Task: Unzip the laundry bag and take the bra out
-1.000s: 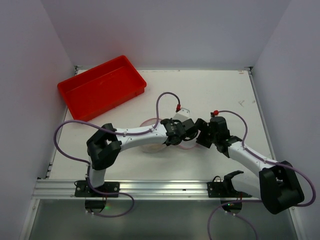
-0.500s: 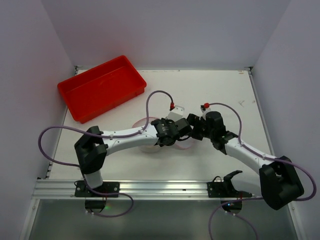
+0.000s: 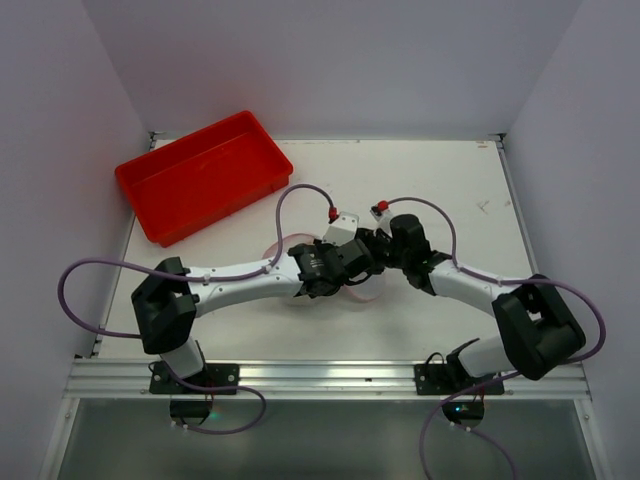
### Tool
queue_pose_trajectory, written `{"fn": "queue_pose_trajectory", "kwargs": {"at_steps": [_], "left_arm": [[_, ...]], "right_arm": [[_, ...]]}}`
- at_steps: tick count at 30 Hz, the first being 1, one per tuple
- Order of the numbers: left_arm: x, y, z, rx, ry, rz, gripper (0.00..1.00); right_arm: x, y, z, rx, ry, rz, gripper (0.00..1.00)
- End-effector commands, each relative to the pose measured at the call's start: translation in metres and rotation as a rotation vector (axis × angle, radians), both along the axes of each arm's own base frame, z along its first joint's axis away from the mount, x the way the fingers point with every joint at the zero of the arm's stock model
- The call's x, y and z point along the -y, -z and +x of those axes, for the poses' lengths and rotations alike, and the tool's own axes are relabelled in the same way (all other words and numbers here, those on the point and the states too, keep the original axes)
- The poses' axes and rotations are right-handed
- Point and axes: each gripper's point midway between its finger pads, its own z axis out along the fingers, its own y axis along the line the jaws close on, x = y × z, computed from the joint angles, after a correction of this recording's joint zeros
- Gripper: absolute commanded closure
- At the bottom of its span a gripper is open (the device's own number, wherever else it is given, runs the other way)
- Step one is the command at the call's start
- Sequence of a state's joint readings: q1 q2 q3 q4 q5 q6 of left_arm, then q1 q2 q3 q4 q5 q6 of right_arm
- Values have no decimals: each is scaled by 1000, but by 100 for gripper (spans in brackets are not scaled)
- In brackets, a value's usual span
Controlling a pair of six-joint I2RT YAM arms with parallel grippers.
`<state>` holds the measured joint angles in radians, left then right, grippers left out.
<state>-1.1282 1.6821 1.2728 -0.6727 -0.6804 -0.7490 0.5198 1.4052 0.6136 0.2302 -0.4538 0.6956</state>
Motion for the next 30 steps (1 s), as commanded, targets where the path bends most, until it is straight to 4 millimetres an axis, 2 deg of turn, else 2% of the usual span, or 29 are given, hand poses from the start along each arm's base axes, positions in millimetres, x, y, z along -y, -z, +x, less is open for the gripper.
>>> {"fn": "queue_pose_trajectory", "kwargs": {"at_steps": [1,4,5,7,8,9,13,14,17,19,20,23,27,30], "left_arm": [[5,-25,10,83,-54,-105,100],[5,-27,9,89,-47,-130,100],[3,-32,8,97,-50,-152,100],[0,-33,7,106,-53,-175,100],[-2,-40,8,117,-56,-195,100],[-3,-40,7,117,-56,-200,100],[-9,-42,6,111,-57,-214,100],[-11,-46,6,109,-58,-223,89],[-12,-51,5,98,-47,-250,67],[-11,-53,5,90,-39,-265,58],[-13,-54,8,88,-44,-270,49],[-8,-56,10,77,-29,-289,39],[2,-57,12,65,-9,-292,35],[2,-45,14,46,-13,-231,34]], "right_arm": [[-12,-18,-1,62,-75,63,39],[-14,-12,-2,39,-83,55,57],[-14,-8,-2,28,-83,53,70],[-14,-6,-2,21,-87,52,84],[-15,-6,-2,21,-90,53,96],[-15,-4,-3,18,-94,47,100],[-13,-11,-3,51,-96,43,100],[-12,-13,-3,59,-96,39,100],[-9,-18,-2,97,-87,9,100],[-10,-23,-5,118,-96,4,100],[-11,-22,-7,121,-92,-10,100],[-11,-28,-6,149,-89,-21,100],[-11,-30,-6,161,-85,-29,100],[-11,-32,-6,165,-85,-31,100]]}}
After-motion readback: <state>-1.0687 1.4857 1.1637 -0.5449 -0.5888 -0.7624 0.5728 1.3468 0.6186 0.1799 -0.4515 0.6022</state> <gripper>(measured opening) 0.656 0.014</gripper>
